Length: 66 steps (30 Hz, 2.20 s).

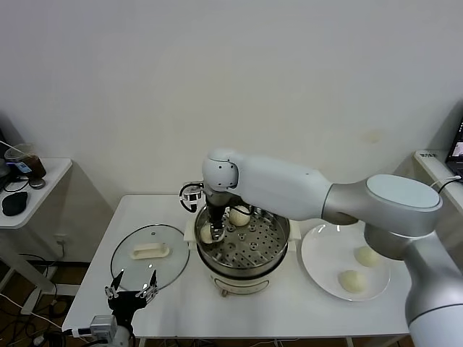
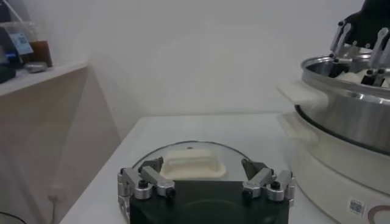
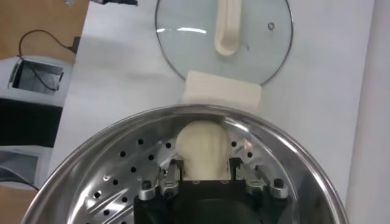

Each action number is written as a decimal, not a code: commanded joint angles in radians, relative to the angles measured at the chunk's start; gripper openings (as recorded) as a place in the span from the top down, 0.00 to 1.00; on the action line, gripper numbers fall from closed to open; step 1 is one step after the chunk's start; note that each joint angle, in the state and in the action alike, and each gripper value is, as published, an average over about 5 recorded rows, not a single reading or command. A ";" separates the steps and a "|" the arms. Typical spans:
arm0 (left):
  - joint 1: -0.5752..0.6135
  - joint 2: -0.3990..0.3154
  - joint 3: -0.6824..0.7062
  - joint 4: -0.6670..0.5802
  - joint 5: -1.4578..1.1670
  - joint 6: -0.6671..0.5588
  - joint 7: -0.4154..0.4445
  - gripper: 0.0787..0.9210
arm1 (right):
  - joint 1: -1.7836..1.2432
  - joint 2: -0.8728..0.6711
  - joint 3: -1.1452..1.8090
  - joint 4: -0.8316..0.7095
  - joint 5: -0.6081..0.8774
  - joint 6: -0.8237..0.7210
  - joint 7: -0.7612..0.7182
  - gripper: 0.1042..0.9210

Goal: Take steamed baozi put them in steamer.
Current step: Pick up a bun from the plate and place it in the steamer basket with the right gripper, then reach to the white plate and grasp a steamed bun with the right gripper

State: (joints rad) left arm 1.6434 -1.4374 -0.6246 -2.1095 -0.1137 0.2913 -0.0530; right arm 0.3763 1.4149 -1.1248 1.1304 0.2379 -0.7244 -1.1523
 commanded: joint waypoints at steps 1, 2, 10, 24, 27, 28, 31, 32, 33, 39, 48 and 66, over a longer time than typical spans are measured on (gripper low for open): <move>0.001 0.000 -0.001 -0.002 0.000 0.000 0.000 0.12 | -0.007 0.008 0.001 0.002 0.001 -0.002 0.002 0.30; 0.001 -0.001 -0.001 -0.003 0.000 0.000 0.000 0.12 | -0.002 0.001 0.000 0.011 0.004 -0.002 0.000 0.27; 0.006 -0.009 -0.002 -0.010 0.001 0.001 0.001 0.12 | 0.065 -0.121 0.010 0.120 0.020 0.000 -0.027 0.12; 0.007 -0.010 -0.025 0.007 0.000 0.006 0.009 0.12 | 0.156 -0.707 0.206 0.329 0.012 0.181 -0.181 0.12; 0.009 -0.006 -0.035 0.010 -0.009 0.010 0.013 0.12 | 0.134 -0.849 0.206 0.380 -0.044 0.255 -0.214 0.12; 0.010 -0.004 -0.038 0.010 -0.013 0.011 0.014 0.12 | 0.118 -0.889 0.198 0.401 -0.064 0.284 -0.222 0.12; 0.010 0.002 -0.050 0.013 -0.020 0.014 0.016 0.12 | 0.015 -0.987 0.219 0.460 -0.133 0.363 -0.234 0.12; 0.010 0.002 -0.053 0.014 -0.022 0.015 0.018 0.12 | -0.045 -1.011 0.263 0.474 -0.161 0.387 -0.234 0.12; 0.011 0.003 -0.056 0.014 -0.023 0.016 0.019 0.12 | -0.115 -1.031 0.320 0.484 -0.190 0.409 -0.235 0.12; 0.026 0.002 -0.061 0.009 -0.019 0.019 0.025 0.12 | -0.470 -1.063 0.586 0.483 -0.352 0.481 -0.251 0.12; 0.050 -0.005 -0.070 0.006 -0.008 0.019 0.027 0.12 | -0.753 -0.988 0.806 0.392 -0.518 0.526 -0.266 0.12; 0.050 -0.001 -0.073 0.019 0.008 0.020 0.030 0.12 | -0.774 -0.813 0.796 0.259 -0.630 0.515 -0.212 0.12</move>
State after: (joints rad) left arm 1.6913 -1.4391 -0.6973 -2.0907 -0.1067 0.3103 -0.0231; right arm -0.3416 0.5619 -0.3705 1.4167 -0.3387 -0.2213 -1.3767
